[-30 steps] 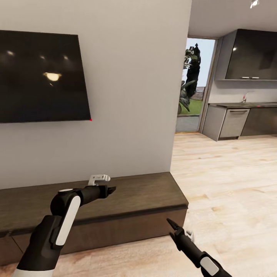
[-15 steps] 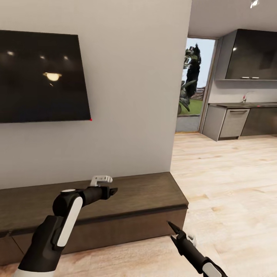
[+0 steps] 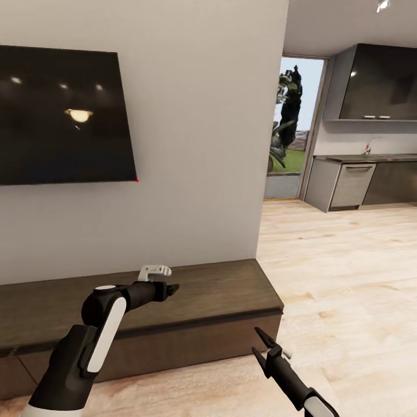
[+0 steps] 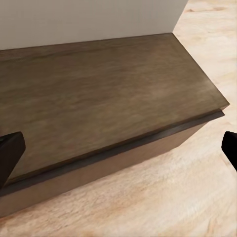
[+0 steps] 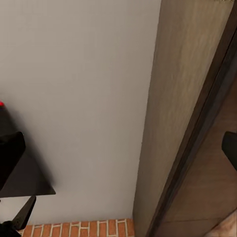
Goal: Place each of the two pumpkins and all three candles from the living room inside a cabinet in the living room (use any cabinet), then make sure every cabinet is closed, and position the cauldron so it is next to a table in the living room.
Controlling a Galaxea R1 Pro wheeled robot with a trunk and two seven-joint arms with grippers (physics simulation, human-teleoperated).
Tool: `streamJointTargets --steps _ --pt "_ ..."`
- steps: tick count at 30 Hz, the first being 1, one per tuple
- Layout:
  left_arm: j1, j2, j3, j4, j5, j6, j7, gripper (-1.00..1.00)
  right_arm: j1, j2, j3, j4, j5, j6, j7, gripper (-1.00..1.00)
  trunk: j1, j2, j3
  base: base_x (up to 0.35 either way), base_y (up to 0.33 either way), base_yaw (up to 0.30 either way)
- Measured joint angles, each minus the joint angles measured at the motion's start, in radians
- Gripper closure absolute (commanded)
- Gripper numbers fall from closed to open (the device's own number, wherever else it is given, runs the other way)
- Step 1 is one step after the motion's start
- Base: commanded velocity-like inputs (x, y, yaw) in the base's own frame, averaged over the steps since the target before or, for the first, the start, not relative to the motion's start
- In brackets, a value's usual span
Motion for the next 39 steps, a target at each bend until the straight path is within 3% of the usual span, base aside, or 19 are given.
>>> streamJointTargets --steps 7,18,23,36,39 --pt "0.001 0.0 0.0 -0.001 0.0 -0.005 0.0 -1.0 0.0 -0.003 -0.001 0.005 -0.028 -0.002 -0.004 -1.0 0.0 0.0 0.0 0.0 0.0 0.0" --pt "0.001 0.0 0.001 -0.001 0.001 -0.007 -0.001 -1.0 0.0 0.008 0.008 -0.002 -0.019 -0.009 -0.015 -1.0 0.0 0.0 0.0 0.0 0.0 0.0" --pt "0.001 0.0 0.001 -0.001 0.001 -0.011 -0.001 -1.0 -0.007 0.013 0.021 0.002 -0.007 -0.007 -0.087 -1.0 0.0 0.0 0.0 0.0 0.0 0.0" --pt "0.001 0.0 0.001 -0.001 0.001 -0.012 -0.005 -1.0 -0.009 0.006 0.01 0.008 -0.018 -0.011 -0.117 -1.0 0.0 0.0 0.0 0.0 0.0 0.0" --pt "0.001 0.0 0.001 -0.001 0.001 -0.012 -0.004 -1.0 -0.009 0.004 -0.011 0.008 -0.018 -0.009 -0.118 -1.0 0.0 0.0 0.0 0.0 0.0 0.0"
